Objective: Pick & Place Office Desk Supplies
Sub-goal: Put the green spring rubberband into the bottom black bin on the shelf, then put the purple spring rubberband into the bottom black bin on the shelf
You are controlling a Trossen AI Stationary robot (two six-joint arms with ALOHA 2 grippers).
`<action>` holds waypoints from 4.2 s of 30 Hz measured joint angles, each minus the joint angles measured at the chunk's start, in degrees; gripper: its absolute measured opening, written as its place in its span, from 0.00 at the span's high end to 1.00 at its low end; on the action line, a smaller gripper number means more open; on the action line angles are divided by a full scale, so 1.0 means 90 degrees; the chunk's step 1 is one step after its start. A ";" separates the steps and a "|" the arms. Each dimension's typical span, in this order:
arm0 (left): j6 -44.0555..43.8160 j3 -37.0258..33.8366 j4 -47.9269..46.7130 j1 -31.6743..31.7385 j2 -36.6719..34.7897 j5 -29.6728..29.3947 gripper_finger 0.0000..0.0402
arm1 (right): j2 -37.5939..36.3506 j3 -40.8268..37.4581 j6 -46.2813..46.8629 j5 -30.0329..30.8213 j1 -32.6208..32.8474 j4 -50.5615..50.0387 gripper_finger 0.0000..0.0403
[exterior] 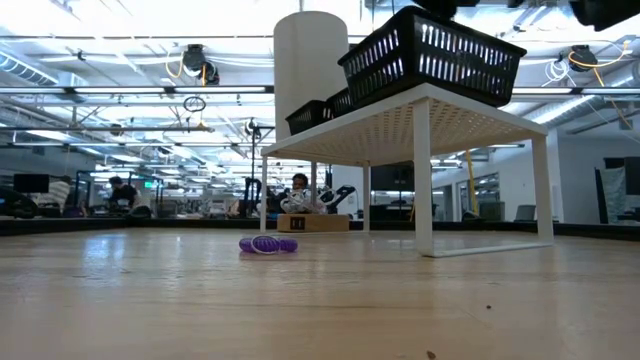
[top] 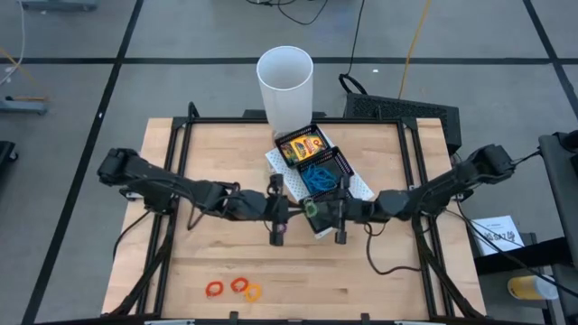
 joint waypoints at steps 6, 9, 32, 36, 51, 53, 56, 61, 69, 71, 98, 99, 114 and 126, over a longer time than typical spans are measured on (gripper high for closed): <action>0.0163 -0.0005 0.0426 0.0127 0.0438 0.0282 0.96 | 0.0457 0.0189 -0.0707 0.0018 -0.0020 0.0768 0.61; 0.0163 -0.0005 0.0460 0.0134 0.0486 0.0264 0.94 | 0.0472 0.0208 -0.0739 0.0011 -0.0020 0.0698 0.61; -0.0331 -0.0005 0.0656 0.0134 0.0474 -0.0417 0.83 | -0.0310 0.0205 -0.1180 0.0028 0.0252 -0.0524 0.97; -0.0427 -0.0005 0.0794 0.0116 0.0474 -0.0582 0.69 | -0.0496 0.0203 -0.1139 0.0020 0.0251 -0.0711 0.99; -0.0243 -0.0010 0.0243 -0.0247 -0.0100 -0.0739 0.29 | -0.1153 0.0201 -0.0598 0.0013 0.0282 -0.1876 0.99; -0.0650 -0.0010 -0.0393 -0.0271 -0.0364 -0.0882 0.29 | -0.1411 0.0196 -0.0392 0.0016 0.0291 -0.2249 0.99; -0.1357 -0.0002 -0.1350 -0.0223 -0.0525 -0.0932 0.30 | -0.1792 0.0196 -0.0020 0.0011 0.0302 -0.2985 0.99; -0.2553 -0.0007 -0.2491 -0.0189 -0.0369 -0.0874 0.34 | -0.2063 0.0196 0.0492 0.0021 0.0301 -0.3905 0.99; -0.3142 -0.0007 -0.2821 -0.0189 0.0389 -0.0020 0.38 | -0.2082 0.0196 0.0807 0.0021 0.0301 -0.4582 0.99; -0.3159 -0.0009 -0.2828 -0.0191 0.0618 0.0124 0.37 | -0.2088 0.0196 0.0834 0.0021 0.0301 -0.4603 0.99; -0.3268 -0.0007 -0.2948 -0.0070 0.0938 0.0075 0.37 | -0.2459 0.0203 0.1717 0.0506 0.0277 -0.5151 0.44; -0.3271 -0.0007 -0.2955 -0.0070 0.0938 0.0075 0.37 | -0.2473 0.0203 0.1794 0.0572 0.0273 -0.5324 0.43; -0.3350 -0.0007 -0.2997 -0.0030 0.0938 0.0217 0.37 | -0.2772 0.0203 0.2138 0.0523 0.0151 -0.5656 0.42; -0.3713 -0.0490 -0.2815 -0.0073 0.0938 0.0394 0.37 | -0.3513 0.0203 0.2098 0.0533 0.0307 -0.6019 0.44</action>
